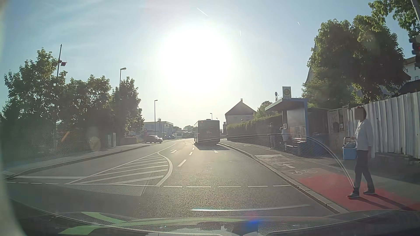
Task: Follow the waypoints while adhering to traffic rules and regulations
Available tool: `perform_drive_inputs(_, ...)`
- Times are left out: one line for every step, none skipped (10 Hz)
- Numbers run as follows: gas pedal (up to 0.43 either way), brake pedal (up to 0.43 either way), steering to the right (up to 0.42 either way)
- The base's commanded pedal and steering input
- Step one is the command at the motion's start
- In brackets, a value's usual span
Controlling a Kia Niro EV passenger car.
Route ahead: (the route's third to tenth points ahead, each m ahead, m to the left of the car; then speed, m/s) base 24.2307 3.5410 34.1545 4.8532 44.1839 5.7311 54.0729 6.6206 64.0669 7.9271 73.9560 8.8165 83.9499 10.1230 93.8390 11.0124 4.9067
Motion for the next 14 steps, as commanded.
perform_drive_inputs(0.130, 0.000, -0.039)
perform_drive_inputs(0.130, 0.000, -0.039)
perform_drive_inputs(0.130, 0.000, -0.039)
perform_drive_inputs(0.130, 0.000, -0.039)
perform_drive_inputs(0.130, 0.000, -0.039)
perform_drive_inputs(0.130, 0.000, -0.039)
perform_drive_inputs(0.130, 0.000, -0.039)
perform_drive_inputs(0.130, 0.000, -0.039)
perform_drive_inputs(0.130, 0.000, -0.038)
perform_drive_inputs(0.138, 0.000, -0.037)
perform_drive_inputs(0.177, 0.000, -0.035)
perform_drive_inputs(0.189, 0.000, -0.031)
perform_drive_inputs(0.189, 0.000, -0.029)
perform_drive_inputs(0.197, 0.000, -0.027)
